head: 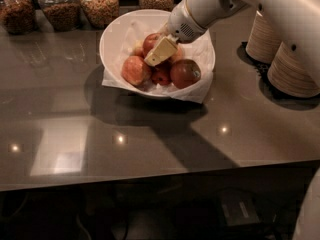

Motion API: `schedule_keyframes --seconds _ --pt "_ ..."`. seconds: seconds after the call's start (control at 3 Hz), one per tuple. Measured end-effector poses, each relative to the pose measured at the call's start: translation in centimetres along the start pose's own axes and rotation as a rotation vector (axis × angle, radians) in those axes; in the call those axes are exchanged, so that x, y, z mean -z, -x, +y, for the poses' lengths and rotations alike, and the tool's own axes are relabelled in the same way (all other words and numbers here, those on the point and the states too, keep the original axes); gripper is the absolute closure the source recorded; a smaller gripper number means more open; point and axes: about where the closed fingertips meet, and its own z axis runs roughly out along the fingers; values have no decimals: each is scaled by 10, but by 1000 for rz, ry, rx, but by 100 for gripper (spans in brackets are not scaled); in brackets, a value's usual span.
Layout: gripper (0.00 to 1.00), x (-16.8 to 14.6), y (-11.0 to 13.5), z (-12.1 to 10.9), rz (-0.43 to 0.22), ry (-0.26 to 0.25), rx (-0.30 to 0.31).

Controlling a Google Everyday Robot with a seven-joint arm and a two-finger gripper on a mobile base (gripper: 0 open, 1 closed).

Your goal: Pick apple from white bowl

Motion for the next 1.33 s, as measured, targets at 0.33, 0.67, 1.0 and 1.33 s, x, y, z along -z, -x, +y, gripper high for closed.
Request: schedule_keyframes --seconds 0.33,0.67,1.0,1.33 --pt "81 9 5 3 -10 -5 9" --pt "100 35 11 5 -31 -34 26" --pt "100 66 13 5 -42 -70 44" --pt "100 108 7 4 -28 -94 78"
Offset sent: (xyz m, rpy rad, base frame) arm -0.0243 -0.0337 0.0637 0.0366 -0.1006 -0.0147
